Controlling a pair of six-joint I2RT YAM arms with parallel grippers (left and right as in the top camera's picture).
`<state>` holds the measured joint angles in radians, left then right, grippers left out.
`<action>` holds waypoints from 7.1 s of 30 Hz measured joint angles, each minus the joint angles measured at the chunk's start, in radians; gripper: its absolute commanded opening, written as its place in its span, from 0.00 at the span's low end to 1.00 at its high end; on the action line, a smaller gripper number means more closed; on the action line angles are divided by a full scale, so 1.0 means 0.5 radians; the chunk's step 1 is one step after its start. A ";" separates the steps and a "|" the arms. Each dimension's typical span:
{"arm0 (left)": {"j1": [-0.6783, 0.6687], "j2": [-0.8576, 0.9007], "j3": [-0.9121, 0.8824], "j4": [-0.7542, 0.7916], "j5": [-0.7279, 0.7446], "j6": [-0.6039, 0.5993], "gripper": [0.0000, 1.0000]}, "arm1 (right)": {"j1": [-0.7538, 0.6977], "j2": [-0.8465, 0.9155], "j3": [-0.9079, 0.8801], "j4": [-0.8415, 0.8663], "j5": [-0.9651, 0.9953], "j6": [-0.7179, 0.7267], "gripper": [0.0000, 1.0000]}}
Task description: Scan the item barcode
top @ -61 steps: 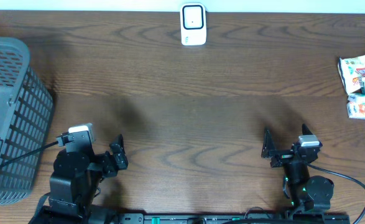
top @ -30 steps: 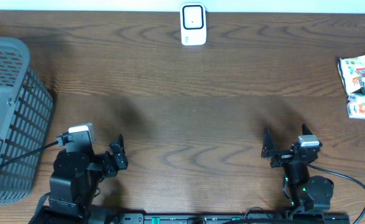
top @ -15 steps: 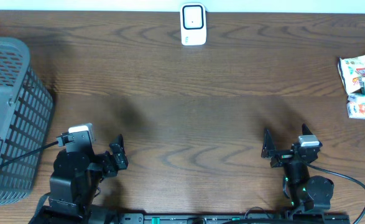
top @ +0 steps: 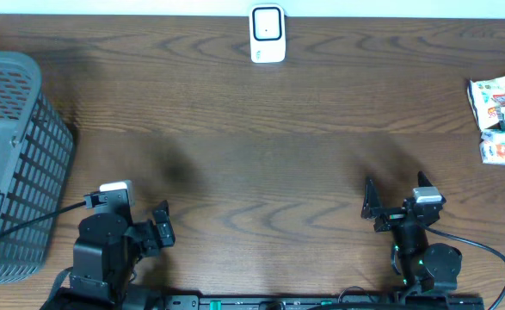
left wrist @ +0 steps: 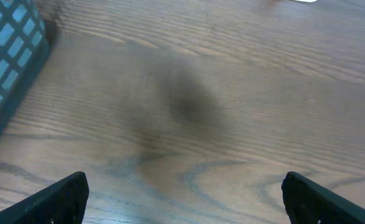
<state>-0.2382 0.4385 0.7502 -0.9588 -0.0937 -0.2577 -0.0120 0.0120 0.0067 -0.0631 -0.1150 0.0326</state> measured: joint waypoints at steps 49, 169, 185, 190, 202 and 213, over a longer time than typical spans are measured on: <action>0.434 -0.857 -1.372 2.043 0.403 0.375 0.97 | 0.001 0.000 0.000 0.000 0.000 0.000 0.99; 0.434 -0.857 -1.472 1.880 0.385 0.614 0.98 | 0.000 0.000 0.000 0.000 0.000 0.000 0.99; 0.434 -0.857 -1.472 1.880 0.385 0.614 0.98 | 0.000 0.000 0.000 0.000 0.000 0.000 0.99; 0.434 -0.857 -1.472 1.880 0.385 0.614 0.98 | 0.000 0.000 0.000 0.000 0.000 0.000 0.99; 0.434 -0.857 -1.472 1.880 0.385 0.614 0.98 | 0.000 0.000 0.000 0.000 0.000 0.000 0.99; 0.434 -0.857 -1.472 1.880 0.385 0.614 0.98 | 0.000 0.000 0.000 0.000 0.000 0.000 0.99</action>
<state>-0.0212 0.0101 0.0139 -0.0189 0.0986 0.0494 -0.0120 0.0120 0.0067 -0.0631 -0.1150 0.0326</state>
